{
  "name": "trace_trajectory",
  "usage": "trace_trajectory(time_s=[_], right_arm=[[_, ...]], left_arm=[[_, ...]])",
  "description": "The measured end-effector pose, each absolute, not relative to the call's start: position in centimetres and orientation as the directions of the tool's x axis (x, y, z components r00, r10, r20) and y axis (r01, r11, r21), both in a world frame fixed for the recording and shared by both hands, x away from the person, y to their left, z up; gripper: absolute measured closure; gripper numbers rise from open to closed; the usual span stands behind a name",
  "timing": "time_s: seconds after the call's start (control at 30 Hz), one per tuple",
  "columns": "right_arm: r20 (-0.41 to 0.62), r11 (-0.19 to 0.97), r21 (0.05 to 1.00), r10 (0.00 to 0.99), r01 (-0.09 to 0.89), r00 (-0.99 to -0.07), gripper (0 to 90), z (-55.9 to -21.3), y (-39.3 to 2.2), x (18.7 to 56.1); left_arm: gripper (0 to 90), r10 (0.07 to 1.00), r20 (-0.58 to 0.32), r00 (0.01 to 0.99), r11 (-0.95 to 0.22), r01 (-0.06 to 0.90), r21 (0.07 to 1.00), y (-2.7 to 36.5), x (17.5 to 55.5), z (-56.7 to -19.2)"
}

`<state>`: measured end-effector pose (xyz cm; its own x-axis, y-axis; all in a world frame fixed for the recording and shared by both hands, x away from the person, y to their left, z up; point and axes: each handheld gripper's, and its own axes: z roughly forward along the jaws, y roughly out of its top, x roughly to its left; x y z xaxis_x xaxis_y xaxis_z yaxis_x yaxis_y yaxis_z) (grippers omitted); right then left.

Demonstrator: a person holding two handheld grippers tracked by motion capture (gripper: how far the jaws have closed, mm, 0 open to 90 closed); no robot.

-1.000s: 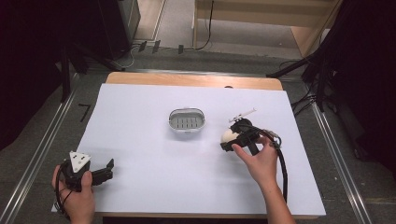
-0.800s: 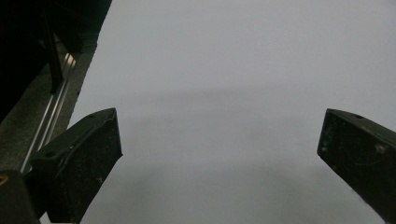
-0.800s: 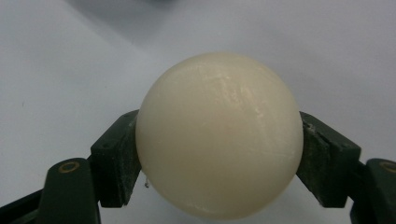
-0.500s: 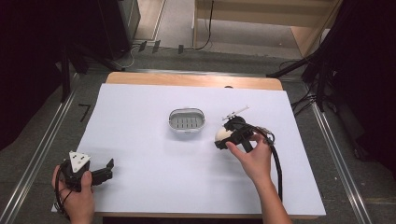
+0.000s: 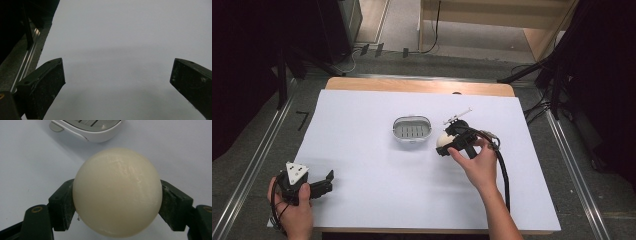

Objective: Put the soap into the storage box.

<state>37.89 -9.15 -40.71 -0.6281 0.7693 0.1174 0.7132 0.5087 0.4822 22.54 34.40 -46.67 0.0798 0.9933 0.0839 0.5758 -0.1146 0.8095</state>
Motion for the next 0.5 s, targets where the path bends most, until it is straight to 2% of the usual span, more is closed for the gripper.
trace_trajectory(time_s=[0.5], right_arm=[[0.122,0.525,0.486,0.751,0.699,-0.649,25.0,-39.8,-7.3,38.7]], left_arm=[[0.1,0.993,0.091,0.079,-0.120,0.579,0.807,34.4,22.6,-46.7]])
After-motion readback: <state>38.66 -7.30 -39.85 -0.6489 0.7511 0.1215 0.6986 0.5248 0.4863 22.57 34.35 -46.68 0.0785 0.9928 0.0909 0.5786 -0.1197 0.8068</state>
